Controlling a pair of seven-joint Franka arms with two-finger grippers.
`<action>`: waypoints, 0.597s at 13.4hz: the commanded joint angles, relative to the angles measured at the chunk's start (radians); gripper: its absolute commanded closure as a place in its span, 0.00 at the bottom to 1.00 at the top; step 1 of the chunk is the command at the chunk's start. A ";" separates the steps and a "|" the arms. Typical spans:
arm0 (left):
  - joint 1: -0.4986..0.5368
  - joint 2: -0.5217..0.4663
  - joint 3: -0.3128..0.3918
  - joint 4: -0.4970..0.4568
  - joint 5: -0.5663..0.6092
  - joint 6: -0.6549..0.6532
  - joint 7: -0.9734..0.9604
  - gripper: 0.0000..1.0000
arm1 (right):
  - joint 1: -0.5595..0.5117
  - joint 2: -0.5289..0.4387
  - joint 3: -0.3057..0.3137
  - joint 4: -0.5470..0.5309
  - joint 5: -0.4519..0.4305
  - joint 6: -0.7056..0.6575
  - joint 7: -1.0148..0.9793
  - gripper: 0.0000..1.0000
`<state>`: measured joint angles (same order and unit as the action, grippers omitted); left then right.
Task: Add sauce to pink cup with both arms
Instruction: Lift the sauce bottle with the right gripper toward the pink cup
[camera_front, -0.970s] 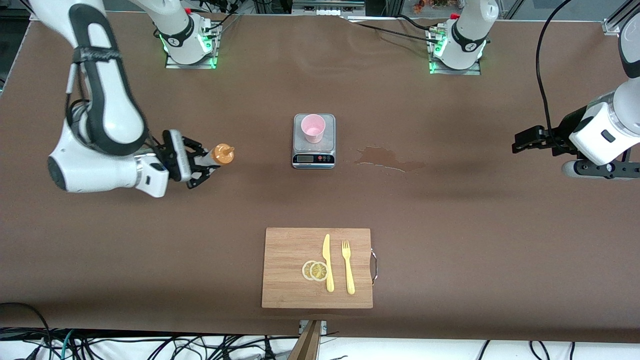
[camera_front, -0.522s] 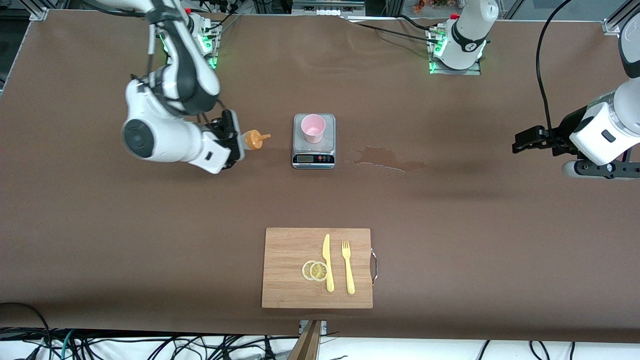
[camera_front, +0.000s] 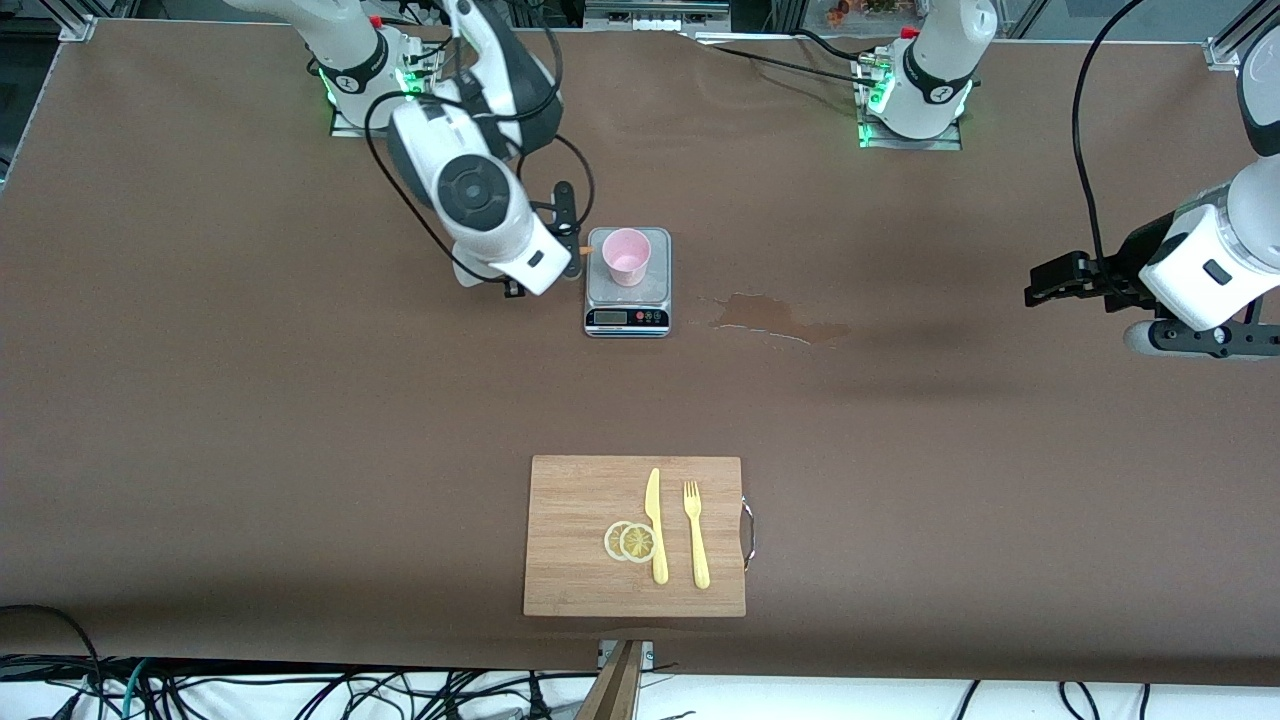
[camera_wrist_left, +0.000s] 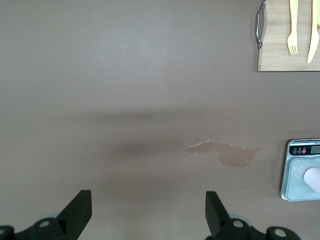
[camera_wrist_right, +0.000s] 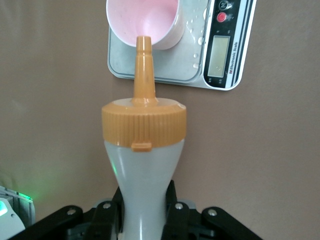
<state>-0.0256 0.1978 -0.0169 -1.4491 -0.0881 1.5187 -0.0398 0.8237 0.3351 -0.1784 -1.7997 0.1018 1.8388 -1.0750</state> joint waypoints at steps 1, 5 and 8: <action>0.006 0.008 -0.006 0.024 0.014 -0.015 -0.006 0.00 | 0.057 -0.010 -0.009 -0.024 -0.080 0.011 0.120 0.86; 0.006 0.008 -0.006 0.024 0.013 -0.015 -0.005 0.00 | 0.143 0.013 -0.007 -0.021 -0.188 0.002 0.292 0.86; 0.006 0.011 -0.006 0.024 0.011 -0.015 -0.005 0.00 | 0.211 0.033 -0.009 -0.018 -0.299 -0.009 0.436 0.86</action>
<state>-0.0255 0.1979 -0.0167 -1.4491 -0.0881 1.5187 -0.0398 0.9885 0.3690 -0.1781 -1.8112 -0.1319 1.8383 -0.7237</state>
